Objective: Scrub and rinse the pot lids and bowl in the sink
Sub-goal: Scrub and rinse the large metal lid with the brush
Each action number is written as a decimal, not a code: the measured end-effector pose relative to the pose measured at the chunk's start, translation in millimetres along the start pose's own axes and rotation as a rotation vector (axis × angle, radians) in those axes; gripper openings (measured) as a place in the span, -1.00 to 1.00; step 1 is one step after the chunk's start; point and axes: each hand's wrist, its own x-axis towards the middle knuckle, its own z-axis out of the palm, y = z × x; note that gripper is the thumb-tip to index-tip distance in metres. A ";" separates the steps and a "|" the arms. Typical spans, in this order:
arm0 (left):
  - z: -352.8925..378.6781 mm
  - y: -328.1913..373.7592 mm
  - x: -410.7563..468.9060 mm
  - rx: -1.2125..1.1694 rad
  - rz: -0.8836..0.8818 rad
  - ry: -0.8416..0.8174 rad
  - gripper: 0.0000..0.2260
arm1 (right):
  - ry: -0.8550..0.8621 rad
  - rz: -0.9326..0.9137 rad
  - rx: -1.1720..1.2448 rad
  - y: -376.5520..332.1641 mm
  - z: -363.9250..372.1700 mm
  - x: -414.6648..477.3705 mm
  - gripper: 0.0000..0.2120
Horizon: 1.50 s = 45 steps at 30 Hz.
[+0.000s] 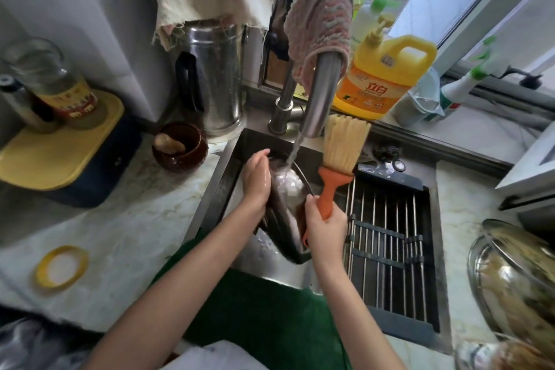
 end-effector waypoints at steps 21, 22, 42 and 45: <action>-83.0 17.2 -34.8 0.096 -0.375 -0.426 -0.81 | -0.426 -0.502 -1.102 0.7 -73.6 50.4 -0.57; -81.0 22.8 -37.6 0.098 -0.324 -0.428 -0.76 | -0.501 -0.506 -1.199 -5.1 -66.7 58.2 -0.52; -67.4 7.3 -32.7 0.015 0.071 -0.166 -0.14 | -0.731 -0.152 -1.310 -52.0 -35.0 55.2 -0.64; -64.3 -2.6 -33.7 0.084 0.183 -0.149 -0.09 | -0.929 0.172 -0.916 -52.6 -37.3 51.8 -0.67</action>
